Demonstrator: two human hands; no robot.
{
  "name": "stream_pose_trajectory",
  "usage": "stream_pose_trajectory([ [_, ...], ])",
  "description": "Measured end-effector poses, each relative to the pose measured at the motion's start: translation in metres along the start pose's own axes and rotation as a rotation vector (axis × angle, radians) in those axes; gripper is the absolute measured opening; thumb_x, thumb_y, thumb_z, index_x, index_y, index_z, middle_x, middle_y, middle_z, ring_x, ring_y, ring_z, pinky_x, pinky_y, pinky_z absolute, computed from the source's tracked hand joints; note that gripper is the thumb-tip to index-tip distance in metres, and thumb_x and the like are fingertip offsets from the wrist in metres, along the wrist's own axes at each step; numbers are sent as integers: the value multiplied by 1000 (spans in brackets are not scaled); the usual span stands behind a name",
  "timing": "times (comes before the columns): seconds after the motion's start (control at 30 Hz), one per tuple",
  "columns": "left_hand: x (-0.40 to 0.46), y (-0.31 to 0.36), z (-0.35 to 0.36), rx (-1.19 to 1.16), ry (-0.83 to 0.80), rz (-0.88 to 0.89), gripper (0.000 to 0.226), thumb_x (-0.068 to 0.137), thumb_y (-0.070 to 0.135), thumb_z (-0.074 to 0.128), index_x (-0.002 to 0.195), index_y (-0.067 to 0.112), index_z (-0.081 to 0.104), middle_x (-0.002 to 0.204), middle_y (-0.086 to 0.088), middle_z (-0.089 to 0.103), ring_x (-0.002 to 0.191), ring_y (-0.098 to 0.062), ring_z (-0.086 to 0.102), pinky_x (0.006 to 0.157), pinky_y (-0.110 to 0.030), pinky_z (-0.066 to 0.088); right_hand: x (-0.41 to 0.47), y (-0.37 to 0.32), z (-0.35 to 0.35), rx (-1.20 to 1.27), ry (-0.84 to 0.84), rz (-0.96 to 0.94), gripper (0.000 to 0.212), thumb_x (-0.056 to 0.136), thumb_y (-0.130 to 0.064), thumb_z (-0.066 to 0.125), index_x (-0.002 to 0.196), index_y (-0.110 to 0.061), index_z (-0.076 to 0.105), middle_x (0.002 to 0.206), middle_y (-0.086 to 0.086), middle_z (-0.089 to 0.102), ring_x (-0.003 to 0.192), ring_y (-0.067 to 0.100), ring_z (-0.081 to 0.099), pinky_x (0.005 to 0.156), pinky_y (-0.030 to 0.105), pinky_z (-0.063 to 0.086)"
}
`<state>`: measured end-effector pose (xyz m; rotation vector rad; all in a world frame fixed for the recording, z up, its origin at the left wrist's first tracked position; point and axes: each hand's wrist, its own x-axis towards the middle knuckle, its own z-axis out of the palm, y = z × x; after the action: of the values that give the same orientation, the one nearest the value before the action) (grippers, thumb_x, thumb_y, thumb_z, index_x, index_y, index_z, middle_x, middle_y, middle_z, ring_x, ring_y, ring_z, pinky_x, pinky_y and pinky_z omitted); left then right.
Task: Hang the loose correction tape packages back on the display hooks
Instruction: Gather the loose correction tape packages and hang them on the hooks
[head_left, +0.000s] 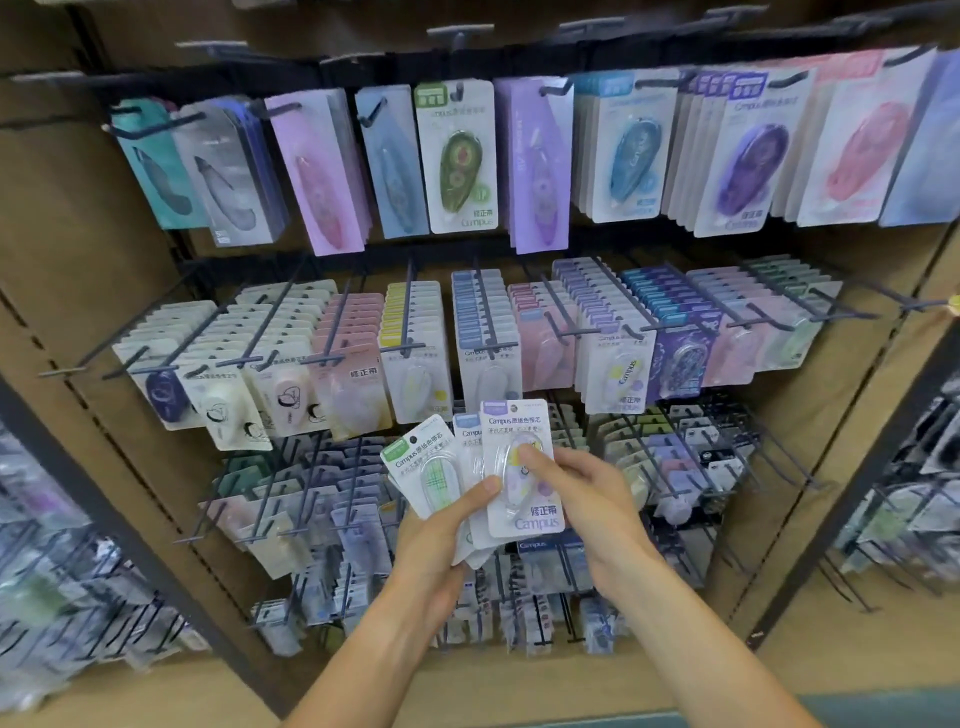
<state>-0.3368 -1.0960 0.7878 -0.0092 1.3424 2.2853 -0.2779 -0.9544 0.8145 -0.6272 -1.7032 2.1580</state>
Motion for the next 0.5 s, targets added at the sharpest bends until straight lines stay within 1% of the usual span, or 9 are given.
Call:
stream_pose_trajectory([
  [0.03, 0, -4, 5, 13, -9, -18, 55, 77, 7, 83, 130, 14, 69, 119, -13, 78, 104, -32, 77, 70, -39, 64, -4, 5, -4, -13, -5, -25, 29, 81, -28, 86, 106, -16, 77, 97, 0, 80, 91, 13, 76, 67, 16, 56],
  [0.07, 1, -8, 10, 23, -16, -33, 56, 77, 9, 84, 131, 13, 69, 120, -14, 77, 103, -32, 77, 66, -36, 63, -6, 7, -9, -14, 5, -44, 27, 82, -25, 85, 106, -16, 77, 98, 0, 80, 92, 13, 76, 67, 15, 56],
  [0.1, 2, -12, 15, 24, -23, -44, 57, 78, 9, 84, 132, 11, 69, 120, -15, 77, 104, -33, 76, 63, -35, 62, -7, 8, -15, 0, 21, -51, 26, 83, -23, 84, 106, -15, 77, 99, 1, 80, 93, 14, 76, 69, 18, 58],
  [0.17, 3, -18, 25, 9, -32, -69, 58, 78, 10, 84, 134, 10, 67, 122, -15, 76, 108, -35, 75, 65, -35, 63, -6, 8, -31, 53, 60, -43, 25, 85, -21, 82, 108, -12, 75, 101, 4, 80, 94, 19, 77, 77, 29, 62],
  [0.23, 5, -23, 35, -3, -47, -86, 57, 78, 10, 83, 133, 11, 68, 121, -15, 77, 107, -34, 76, 67, -37, 64, -4, 7, -48, 92, 96, -42, 27, 87, -21, 81, 111, -12, 72, 103, 5, 80, 97, 23, 77, 86, 40, 61],
  [0.3, 5, -26, 45, 4, -72, -85, 54, 77, 9, 83, 129, 12, 70, 118, -14, 78, 104, -32, 77, 68, -39, 65, -2, 7, -64, 99, 125, -58, 31, 87, -24, 81, 113, -13, 71, 107, 5, 79, 101, 25, 76, 91, 47, 59],
  [0.4, 4, -30, 57, 24, -84, -71, 51, 73, 7, 84, 122, 14, 72, 116, -12, 79, 105, -32, 77, 80, -45, 66, -3, 6, -81, 108, 133, -86, 33, 89, -24, 79, 118, -14, 69, 111, 4, 78, 102, 23, 76, 91, 46, 59],
  [0.47, 4, -32, 63, 19, -72, -63, 51, 74, 6, 85, 123, 14, 73, 118, -12, 78, 108, -33, 76, 91, -50, 62, 0, 2, -88, 109, 123, -108, 32, 89, -25, 79, 117, -14, 70, 112, 4, 78, 102, 23, 75, 93, 49, 59],
  [0.5, 4, -33, 64, 13, -62, -61, 51, 75, 5, 85, 124, 14, 72, 119, -12, 78, 109, -33, 75, 91, -50, 62, 3, -1, -91, 107, 122, -126, 32, 88, -26, 79, 117, -14, 70, 112, 4, 78, 104, 24, 75, 95, 51, 57],
])
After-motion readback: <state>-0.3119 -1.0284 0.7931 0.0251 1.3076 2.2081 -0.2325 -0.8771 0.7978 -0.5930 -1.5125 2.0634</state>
